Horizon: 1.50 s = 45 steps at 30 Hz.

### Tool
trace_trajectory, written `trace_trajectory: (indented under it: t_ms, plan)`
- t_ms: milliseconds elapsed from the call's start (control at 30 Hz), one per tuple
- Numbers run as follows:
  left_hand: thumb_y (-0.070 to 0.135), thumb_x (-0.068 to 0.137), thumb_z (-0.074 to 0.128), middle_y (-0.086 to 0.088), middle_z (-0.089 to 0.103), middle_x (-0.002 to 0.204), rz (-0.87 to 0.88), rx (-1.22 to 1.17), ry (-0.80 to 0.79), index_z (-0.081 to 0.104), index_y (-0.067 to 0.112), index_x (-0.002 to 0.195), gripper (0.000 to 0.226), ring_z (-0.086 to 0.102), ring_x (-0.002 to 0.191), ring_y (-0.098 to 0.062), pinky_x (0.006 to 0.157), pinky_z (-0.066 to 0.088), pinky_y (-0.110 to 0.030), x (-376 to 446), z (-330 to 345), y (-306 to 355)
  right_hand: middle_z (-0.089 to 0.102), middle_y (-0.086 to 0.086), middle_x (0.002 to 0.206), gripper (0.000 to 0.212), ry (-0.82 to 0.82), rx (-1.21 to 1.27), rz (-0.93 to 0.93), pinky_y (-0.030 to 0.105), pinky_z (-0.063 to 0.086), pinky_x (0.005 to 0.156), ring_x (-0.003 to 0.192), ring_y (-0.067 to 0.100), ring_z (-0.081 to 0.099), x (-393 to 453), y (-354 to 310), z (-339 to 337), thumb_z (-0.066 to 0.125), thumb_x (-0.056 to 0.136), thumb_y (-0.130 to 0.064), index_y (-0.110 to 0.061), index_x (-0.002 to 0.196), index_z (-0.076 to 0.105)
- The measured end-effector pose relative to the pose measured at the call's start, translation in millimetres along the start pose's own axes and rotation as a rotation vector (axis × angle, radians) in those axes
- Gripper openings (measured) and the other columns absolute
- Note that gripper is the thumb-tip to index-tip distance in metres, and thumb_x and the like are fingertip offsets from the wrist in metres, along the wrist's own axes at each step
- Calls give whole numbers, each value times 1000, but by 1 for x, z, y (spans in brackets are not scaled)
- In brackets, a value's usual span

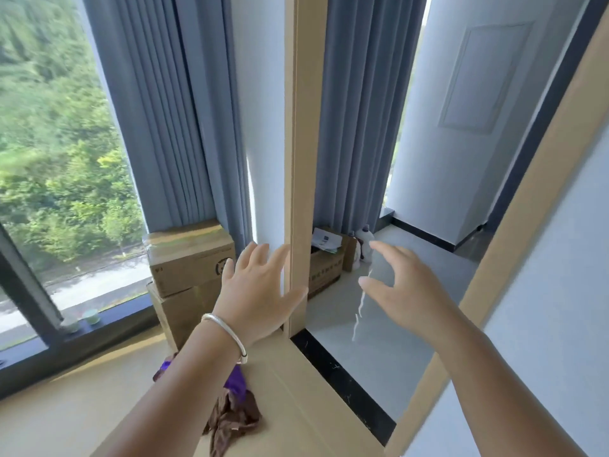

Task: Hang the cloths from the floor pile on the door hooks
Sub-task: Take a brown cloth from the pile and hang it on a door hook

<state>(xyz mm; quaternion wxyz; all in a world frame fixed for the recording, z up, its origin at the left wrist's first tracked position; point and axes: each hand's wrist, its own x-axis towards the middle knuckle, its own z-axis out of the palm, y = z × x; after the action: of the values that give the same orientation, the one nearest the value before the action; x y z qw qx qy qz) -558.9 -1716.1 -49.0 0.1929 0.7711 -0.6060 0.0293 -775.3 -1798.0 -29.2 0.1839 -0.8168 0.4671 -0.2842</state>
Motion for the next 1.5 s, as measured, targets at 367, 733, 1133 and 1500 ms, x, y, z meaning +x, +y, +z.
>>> trace_trajectory:
  t_ms: [367,733,1133,1500]
  plan:
    - [64,88,42,-1,20,157,-375,36,8,12,34,151,76,2,148,-22,119,11,-51,36,37,-85,31,-17,148,58,-333,44,-241,26,31,93,133,7,32,120,-9,105,57,89,-41,-40,142,33]
    - [61,88,46,-1,28,153,-720,-55,-61,20,31,149,73,11,146,-22,116,20,-49,82,131,-284,33,-16,147,60,-697,-62,-399,25,32,94,132,7,34,240,-60,336,59,90,-34,-36,144,33]
    - [57,91,43,-1,23,154,-883,-107,-407,15,28,151,72,12,145,-21,116,16,-42,67,316,-440,36,-7,146,62,-1097,-197,-447,34,29,111,134,11,34,268,-25,607,61,88,-26,-27,145,36]
    - [52,91,47,6,41,136,-981,-204,-458,25,24,149,68,35,131,-17,105,32,-31,42,546,-524,35,-4,144,64,-1289,-269,-517,33,30,109,132,16,34,266,96,846,58,88,-30,-25,146,31]
